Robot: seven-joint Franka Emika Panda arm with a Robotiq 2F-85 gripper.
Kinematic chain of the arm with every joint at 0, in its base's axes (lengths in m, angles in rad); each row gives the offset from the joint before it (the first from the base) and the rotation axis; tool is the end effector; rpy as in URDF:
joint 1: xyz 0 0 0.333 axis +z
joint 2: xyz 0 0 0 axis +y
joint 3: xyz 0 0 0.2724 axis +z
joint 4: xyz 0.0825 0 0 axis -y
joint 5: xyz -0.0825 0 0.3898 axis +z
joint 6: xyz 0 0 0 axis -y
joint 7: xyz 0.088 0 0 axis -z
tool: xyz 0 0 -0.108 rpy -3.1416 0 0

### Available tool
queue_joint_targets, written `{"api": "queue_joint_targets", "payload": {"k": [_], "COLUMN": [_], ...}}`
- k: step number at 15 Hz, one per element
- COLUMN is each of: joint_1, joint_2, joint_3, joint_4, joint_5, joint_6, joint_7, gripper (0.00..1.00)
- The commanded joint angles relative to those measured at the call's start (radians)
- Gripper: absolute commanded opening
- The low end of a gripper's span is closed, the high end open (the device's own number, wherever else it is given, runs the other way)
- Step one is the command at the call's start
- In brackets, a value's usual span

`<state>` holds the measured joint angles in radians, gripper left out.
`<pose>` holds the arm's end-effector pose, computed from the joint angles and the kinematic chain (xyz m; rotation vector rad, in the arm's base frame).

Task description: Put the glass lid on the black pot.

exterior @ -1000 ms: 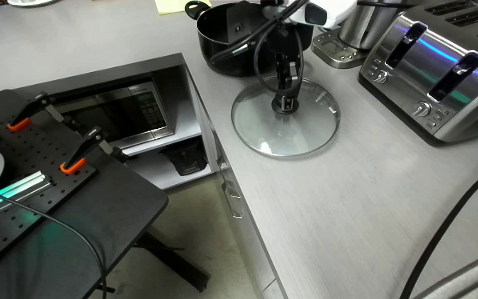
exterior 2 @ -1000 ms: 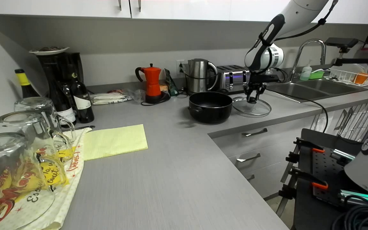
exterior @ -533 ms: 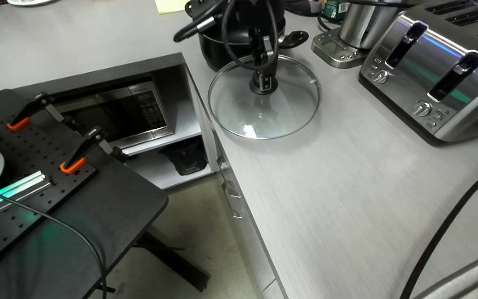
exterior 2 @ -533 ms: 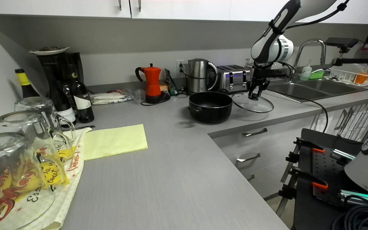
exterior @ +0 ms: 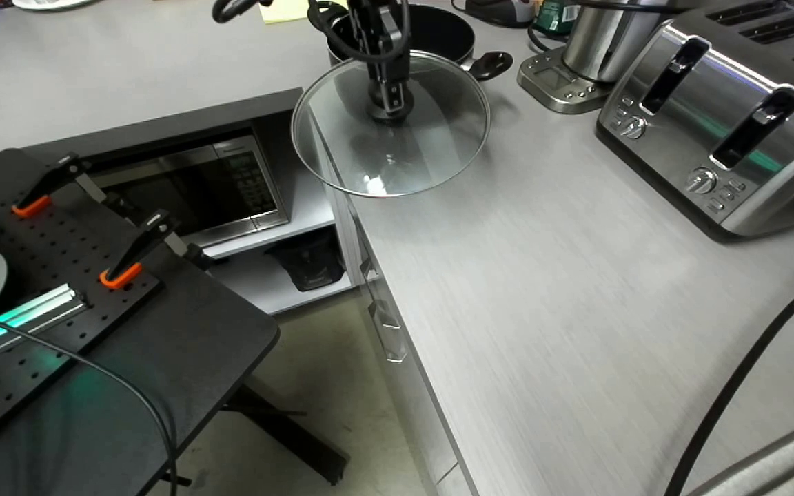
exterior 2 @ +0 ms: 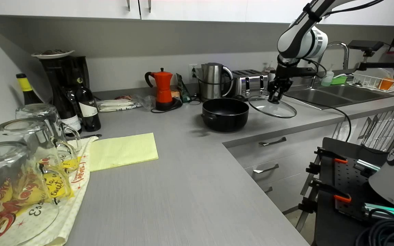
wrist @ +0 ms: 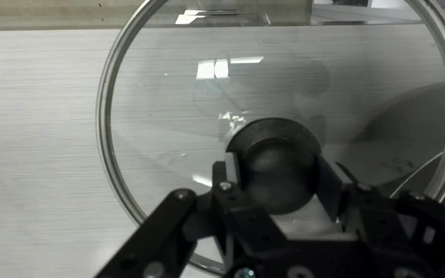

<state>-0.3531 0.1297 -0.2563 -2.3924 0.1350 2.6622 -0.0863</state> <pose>0.4172 -0.2986 0.2305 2.9637 -0.9722 0.2345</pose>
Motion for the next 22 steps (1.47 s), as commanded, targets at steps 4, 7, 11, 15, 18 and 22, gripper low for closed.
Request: {"api": "queue_joint_targets", "payload": {"k": [4, 7, 11, 15, 18, 22], "joint_1": [0.043, 0.064, 0.092, 0.114, 0.127, 0.139], "joint_2": [-0.126, -0.139, -0.145, -0.127, -0.103, -0.047], "joint_3": [-0.005, 0.002, 0.015, 0.031, 0.042, 0.057], "joint_4": [-0.017, 0.011, 0.062, 0.136, 0.197, 0.294], "joint_5": [-0.074, -0.100, -0.119, -0.109, -0.101, -0.091], "joint_6": [-0.067, -0.109, -0.173, -0.247, -0.296, -0.356], "joint_7": [-0.032, -0.036, -0.045, -0.078, -0.099, -0.122], "gripper": [0.25, 0.25, 0.25, 0.25, 0.25, 0.25]}}
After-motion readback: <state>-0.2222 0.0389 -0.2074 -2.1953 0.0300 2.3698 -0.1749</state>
